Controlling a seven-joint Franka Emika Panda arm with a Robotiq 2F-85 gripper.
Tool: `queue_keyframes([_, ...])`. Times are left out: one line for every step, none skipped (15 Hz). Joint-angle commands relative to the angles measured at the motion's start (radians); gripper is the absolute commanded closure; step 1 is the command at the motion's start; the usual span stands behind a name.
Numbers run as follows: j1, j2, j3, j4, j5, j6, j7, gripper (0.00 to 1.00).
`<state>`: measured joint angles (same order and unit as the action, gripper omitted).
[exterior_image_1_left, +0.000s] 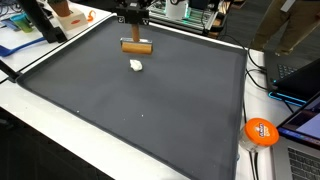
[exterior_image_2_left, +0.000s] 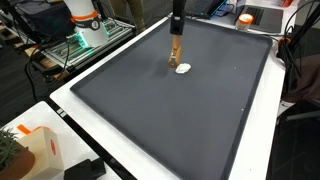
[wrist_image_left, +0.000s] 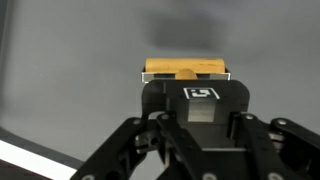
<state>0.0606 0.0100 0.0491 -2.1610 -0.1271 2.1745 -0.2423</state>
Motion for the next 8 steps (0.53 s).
queue_keyframes([0.01, 0.047, 0.016, 0.024, -0.031, 0.014, -0.025, 0.78])
queue_keyframes([0.011, 0.054, 0.018, 0.027, -0.038, 0.026, -0.029, 0.78])
queue_keyframes([0.011, 0.061, 0.02, 0.033, -0.05, 0.033, -0.029, 0.78])
queue_keyframes([0.012, 0.066, 0.021, 0.04, -0.077, 0.04, -0.018, 0.78])
queue_keyframes([0.013, 0.067, 0.02, 0.045, -0.102, 0.043, -0.01, 0.78])
queue_keyframes([0.013, 0.068, 0.019, 0.053, -0.126, 0.041, -0.008, 0.78])
queue_keyframes([0.011, 0.073, 0.02, 0.069, -0.13, 0.014, -0.026, 0.78])
queue_keyframes([0.01, 0.082, 0.022, 0.08, -0.123, -0.006, -0.056, 0.78])
